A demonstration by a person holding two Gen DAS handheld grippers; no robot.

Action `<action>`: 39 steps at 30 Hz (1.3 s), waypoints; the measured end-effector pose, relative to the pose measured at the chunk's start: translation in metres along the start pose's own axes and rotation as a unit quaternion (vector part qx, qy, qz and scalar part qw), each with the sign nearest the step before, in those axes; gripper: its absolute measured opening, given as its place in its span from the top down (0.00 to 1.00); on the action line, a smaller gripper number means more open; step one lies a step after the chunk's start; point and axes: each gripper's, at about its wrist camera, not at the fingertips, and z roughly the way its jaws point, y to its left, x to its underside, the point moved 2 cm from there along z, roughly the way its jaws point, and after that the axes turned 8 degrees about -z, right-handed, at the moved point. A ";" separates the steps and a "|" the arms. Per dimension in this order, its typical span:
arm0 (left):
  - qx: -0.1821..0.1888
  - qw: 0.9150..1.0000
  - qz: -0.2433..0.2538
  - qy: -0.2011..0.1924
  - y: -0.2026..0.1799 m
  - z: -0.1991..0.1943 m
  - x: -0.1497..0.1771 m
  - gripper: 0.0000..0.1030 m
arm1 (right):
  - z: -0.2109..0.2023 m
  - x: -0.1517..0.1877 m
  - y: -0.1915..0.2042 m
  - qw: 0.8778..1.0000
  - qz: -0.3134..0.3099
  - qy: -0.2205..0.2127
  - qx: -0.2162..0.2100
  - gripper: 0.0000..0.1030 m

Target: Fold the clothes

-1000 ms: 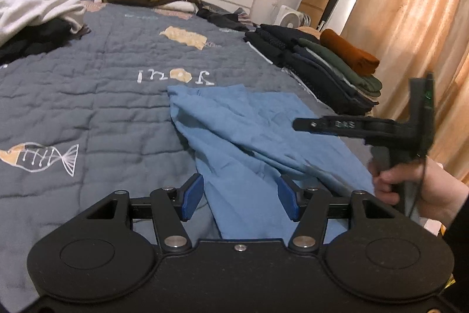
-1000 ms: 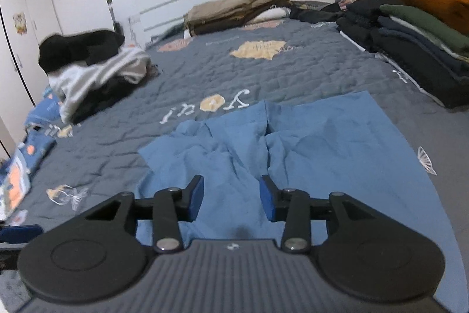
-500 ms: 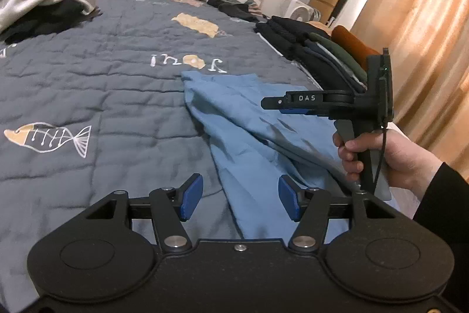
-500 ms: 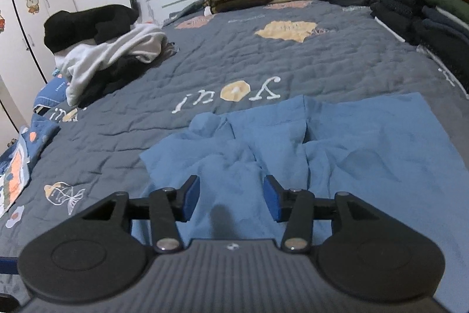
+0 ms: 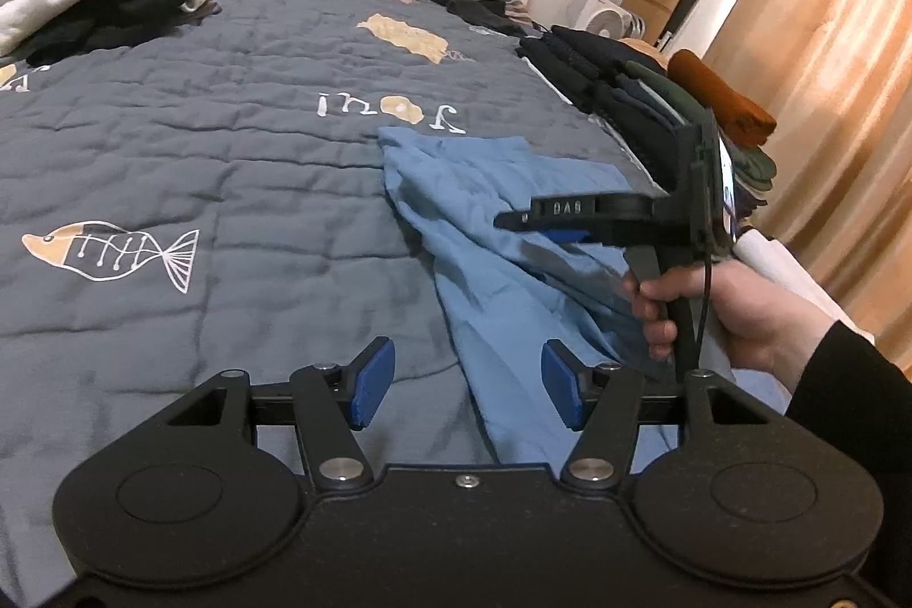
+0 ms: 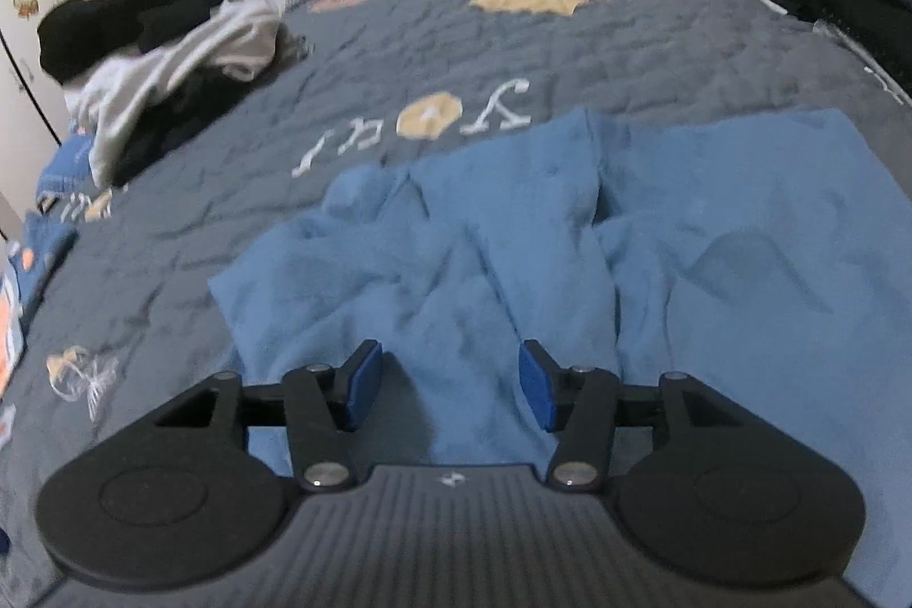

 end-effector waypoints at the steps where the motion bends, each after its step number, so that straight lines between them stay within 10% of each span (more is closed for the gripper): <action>1: -0.001 1.000 0.000 0.000 0.000 0.000 0.000 0.45 | 0.000 0.001 0.001 1.000 -0.001 -0.002 0.000 0.51; 8: -0.009 1.000 0.014 0.002 -0.002 0.001 0.002 0.45 | -0.009 0.000 0.005 1.000 0.011 -0.006 -0.024 0.95; 21: -0.019 1.000 0.017 0.001 0.001 0.001 0.001 0.45 | -0.063 -0.024 -0.008 0.994 0.042 -0.091 -0.032 0.98; 39: -0.035 0.999 0.014 0.012 0.011 0.018 -0.005 0.45 | -0.095 -0.060 -0.131 0.972 0.100 -0.157 0.146 0.99</action>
